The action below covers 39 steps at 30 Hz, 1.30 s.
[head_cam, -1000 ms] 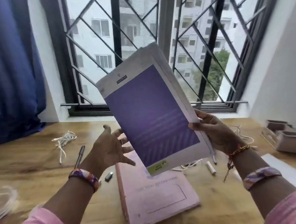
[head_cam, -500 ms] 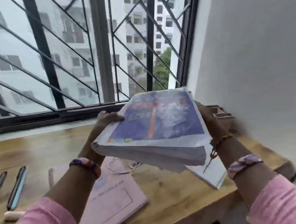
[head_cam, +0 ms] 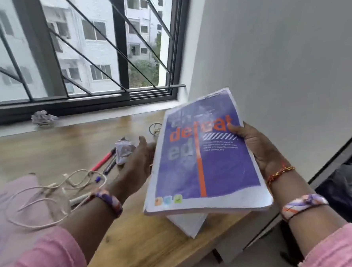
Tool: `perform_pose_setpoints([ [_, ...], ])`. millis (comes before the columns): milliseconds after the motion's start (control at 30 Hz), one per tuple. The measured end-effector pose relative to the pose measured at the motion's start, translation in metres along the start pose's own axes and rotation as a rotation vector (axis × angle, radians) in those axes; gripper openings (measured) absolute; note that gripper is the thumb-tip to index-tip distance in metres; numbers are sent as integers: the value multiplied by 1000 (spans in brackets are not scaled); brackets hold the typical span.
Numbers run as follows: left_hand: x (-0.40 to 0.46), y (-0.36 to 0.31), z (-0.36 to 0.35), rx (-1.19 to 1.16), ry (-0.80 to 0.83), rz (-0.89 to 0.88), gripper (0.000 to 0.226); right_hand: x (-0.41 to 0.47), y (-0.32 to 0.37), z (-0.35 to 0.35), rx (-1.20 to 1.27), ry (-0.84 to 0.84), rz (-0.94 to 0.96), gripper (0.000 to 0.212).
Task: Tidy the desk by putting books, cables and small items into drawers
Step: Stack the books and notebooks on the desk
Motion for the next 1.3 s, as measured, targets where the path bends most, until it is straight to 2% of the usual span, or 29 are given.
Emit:
perform_pose_setpoints([
  [33, 4, 9, -5, 192, -13, -36, 60, -7, 7, 10, -17, -13, 10, 37],
  [100, 5, 32, -30, 732, 19, -221, 46, -18, 13, 27, -21, 46, 2, 35],
  [167, 8, 62, -56, 1048, 107, -242, 63, -22, 9, 51, -46, 79, -39, 34],
  [267, 7, 98, -54, 1516, 233, -76, 97, -24, -5, 79, -109, 110, -129, 32],
  [333, 3, 105, -48, 1749, 235, -3, 117, -24, -12, 90, -140, 174, -157, 44],
  [367, 0, 106, -43, 1790, 197, 62, 120, -22, -17, 96, -164, 200, -176, 55],
  [400, -1, 105, -32, 1799, 121, 129, 114, -19, -23, 100, -178, 221, -197, 66],
  [500, -9, 91, 5, 1799, -203, 314, 73, -12, -36, 106, -196, 282, -262, 80],
  [633, -33, 58, 46, 1856, -606, 367, 59, -6, -55, 99, -189, 354, -317, 77],
  [700, -49, 47, 48, 1822, -710, 383, 50, -7, -69, 91, -191, 375, -369, 57],
  [767, -61, 44, 36, 1764, -739, 339, 46, -6, -85, 84, -212, 353, -439, 27],
  [867, -78, 56, 0, 1628, -644, 223, 48, -4, -109, 67, -305, 361, -546, 21],
  [933, -90, 70, -27, 1550, -536, 179, 61, -3, -117, 54, -343, 345, -560, 14],
  [1000, -100, 83, -46, 1511, -482, 149, 81, 4, -123, 45, -464, 311, -467, 11],
  [1067, -107, 94, -52, 1495, -484, 194, 76, 13, -120, 35, -678, 311, -273, 7],
  [1133, -111, 98, -53, 1525, -507, 246, 76, 17, -116, 25, -954, 358, -133, 22],
  [1200, -111, 99, -56, 1607, -497, 277, 96, 16, -111, 22, -1206, 387, -59, 37],
  [1233, -110, 100, -57, 1657, -478, 297, 105, 16, -109, 22, -1279, 384, -38, 41],
  [1300, -105, 102, -60, 1753, -447, 339, 106, 14, -105, 22, -1374, 355, -13, 44],
])
Point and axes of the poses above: each hand's wrist, its own x-axis towards the middle knuckle, its own z-axis out of the back of the hand, y = z × x, the point moved 9 cm from there along x, towards the middle knuckle, and after that the axes turned 1 degree about z, right-handed, at the moved point
